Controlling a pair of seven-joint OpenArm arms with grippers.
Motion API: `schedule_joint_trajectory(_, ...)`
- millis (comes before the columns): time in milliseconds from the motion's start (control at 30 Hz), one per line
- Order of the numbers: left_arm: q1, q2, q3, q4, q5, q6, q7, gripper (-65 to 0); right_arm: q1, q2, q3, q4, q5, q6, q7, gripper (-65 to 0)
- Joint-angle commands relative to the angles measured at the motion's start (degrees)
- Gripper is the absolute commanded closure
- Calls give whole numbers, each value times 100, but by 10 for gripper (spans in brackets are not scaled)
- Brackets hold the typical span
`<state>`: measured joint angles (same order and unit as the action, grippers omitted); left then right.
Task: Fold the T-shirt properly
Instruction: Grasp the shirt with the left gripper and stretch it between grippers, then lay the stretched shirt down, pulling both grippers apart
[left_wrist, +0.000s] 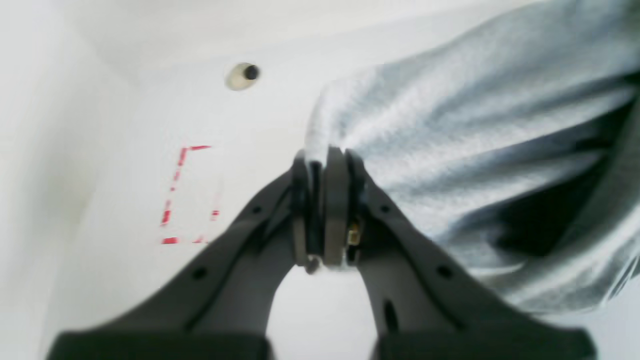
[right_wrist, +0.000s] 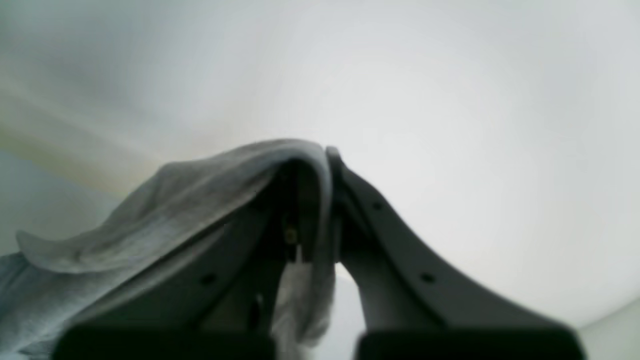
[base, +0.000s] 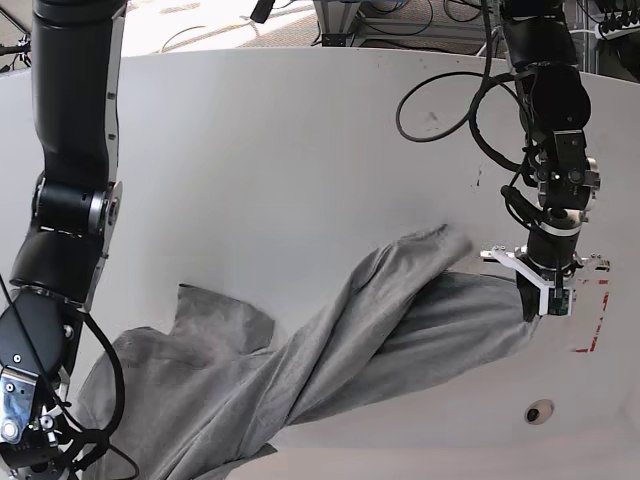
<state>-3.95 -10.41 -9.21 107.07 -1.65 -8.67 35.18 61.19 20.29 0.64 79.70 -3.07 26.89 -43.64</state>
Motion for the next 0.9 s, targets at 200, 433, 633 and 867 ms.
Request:
schedule_joint_trajectory(200, -603, -387, -622, 181, -33, -483, -155, 0, 233, 331, 54, -1, -40, -48, 148, 0)
schedule_joint_trajectory(433, -805, -589, -964, 401, -42, -685, 478, 0, -769, 472, 459, 491, -5, -39, 148, 0)
schedule_joint_trajectory(633, -603, -633, -1202, 647, -42, -694, 917, 0, -2000, 463, 925, 1203, 30, -39, 148, 0)
schedule_joint_trajectory(867, -93, -616, -1861, 674, -42, -1274, 1383, 0, -3372, 94, 1575, 1880, 30, -30, 148, 0)
